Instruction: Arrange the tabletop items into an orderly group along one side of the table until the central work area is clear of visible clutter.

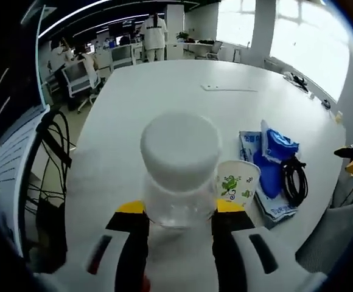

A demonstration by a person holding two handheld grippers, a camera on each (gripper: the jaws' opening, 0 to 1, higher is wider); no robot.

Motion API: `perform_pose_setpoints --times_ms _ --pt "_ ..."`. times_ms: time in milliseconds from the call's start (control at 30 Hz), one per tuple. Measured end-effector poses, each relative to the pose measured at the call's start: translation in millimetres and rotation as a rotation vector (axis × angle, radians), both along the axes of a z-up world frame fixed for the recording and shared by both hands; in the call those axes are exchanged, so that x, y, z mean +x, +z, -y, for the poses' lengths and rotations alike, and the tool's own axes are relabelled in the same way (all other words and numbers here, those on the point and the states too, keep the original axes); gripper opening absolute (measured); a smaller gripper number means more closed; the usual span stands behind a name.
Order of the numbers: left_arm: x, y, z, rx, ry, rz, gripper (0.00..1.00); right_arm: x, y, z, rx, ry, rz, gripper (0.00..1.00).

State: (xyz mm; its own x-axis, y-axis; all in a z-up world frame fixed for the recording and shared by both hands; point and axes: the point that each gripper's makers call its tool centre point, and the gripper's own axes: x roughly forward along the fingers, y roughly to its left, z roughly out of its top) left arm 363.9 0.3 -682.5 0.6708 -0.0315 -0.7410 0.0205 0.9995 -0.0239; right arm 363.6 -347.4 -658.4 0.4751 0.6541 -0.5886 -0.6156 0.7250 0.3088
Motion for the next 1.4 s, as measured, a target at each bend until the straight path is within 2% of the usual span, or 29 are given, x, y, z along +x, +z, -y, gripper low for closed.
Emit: perform_pose_setpoints --times_ms 467,600,833,1000,1400 --pt "0.3 -2.3 0.9 -0.059 0.029 0.059 0.39 -1.0 -2.9 -3.9 -0.007 0.016 -0.010 0.60" --pt "1.1 -3.6 1.3 -0.103 0.052 0.087 0.40 0.0 -2.3 -2.3 -0.010 0.014 -0.011 0.60" --pt "5.9 -7.4 1.6 -0.127 0.079 0.116 0.40 1.8 0.0 5.2 -0.034 0.019 -0.011 0.60" --pt "15.9 -8.1 0.5 -0.129 0.097 0.129 0.40 4.4 2.1 10.7 -0.042 0.009 -0.009 0.60" --pt "56.5 -7.8 -6.9 -0.152 0.144 0.168 0.41 12.5 8.3 18.8 -0.071 -0.003 0.002 0.61"
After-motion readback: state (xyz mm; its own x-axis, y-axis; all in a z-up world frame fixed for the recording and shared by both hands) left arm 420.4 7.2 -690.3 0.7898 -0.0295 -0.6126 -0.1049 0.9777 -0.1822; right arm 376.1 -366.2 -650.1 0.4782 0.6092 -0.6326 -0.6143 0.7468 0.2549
